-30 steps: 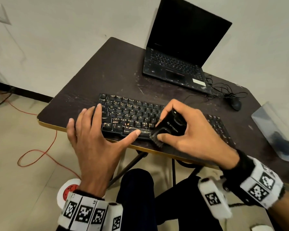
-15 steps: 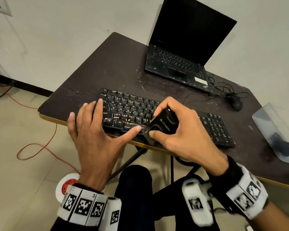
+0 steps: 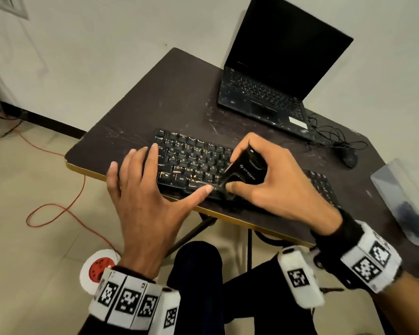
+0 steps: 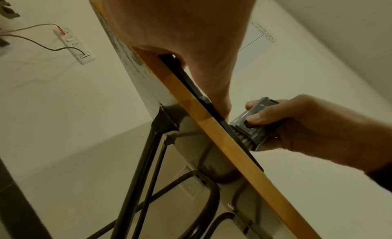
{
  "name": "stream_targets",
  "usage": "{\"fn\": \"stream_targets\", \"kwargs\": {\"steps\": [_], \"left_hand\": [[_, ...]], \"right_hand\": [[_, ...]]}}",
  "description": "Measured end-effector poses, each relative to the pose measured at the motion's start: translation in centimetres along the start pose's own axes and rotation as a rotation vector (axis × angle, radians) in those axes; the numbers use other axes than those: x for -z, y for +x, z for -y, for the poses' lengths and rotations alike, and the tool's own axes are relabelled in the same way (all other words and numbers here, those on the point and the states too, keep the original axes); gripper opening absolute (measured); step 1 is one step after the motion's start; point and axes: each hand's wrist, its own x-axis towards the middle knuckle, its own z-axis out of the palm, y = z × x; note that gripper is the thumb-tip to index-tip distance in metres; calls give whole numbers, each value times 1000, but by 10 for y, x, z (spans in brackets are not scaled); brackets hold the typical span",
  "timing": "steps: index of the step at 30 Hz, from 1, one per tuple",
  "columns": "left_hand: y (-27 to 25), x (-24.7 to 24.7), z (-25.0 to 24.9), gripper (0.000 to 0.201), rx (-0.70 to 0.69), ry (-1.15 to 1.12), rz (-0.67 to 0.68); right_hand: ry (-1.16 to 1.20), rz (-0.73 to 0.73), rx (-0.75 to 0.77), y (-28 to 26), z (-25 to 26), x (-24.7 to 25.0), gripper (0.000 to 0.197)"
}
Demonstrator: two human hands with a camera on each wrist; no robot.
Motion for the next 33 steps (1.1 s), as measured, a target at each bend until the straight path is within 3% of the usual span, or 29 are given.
{"fn": "stream_targets", "kwargs": {"steps": [4,8,13,17,21,26,30,33], "left_hand": [[0,-1,3,120,-27,25,2],[0,0,6,119,-58,12,2],[-4,1,14,102,-110,-9,37],[-5,3,14,90,-115,-69,16],[-5,1,13,87,-100,-92,4],[-5,-1,10,84,-86,-103,-27],[-5,-3,10,77,-75,-89,-46],[-5,-3,8,72,-73,-120,-59]], "right_hand": [[4,-116,-131,12,-15,11,41],[1,-23,-2,2,-8,6,41],[31,-112,-112,13,-19,14,42],[96,54,34,-1,0,1,42],[-4,-103,-63,19,-11,8,42],[-6,62,87,9,2,1,40],[-4,-90,-73,23,-13,13,41],[74,6,24,8,3,1,42]]}}
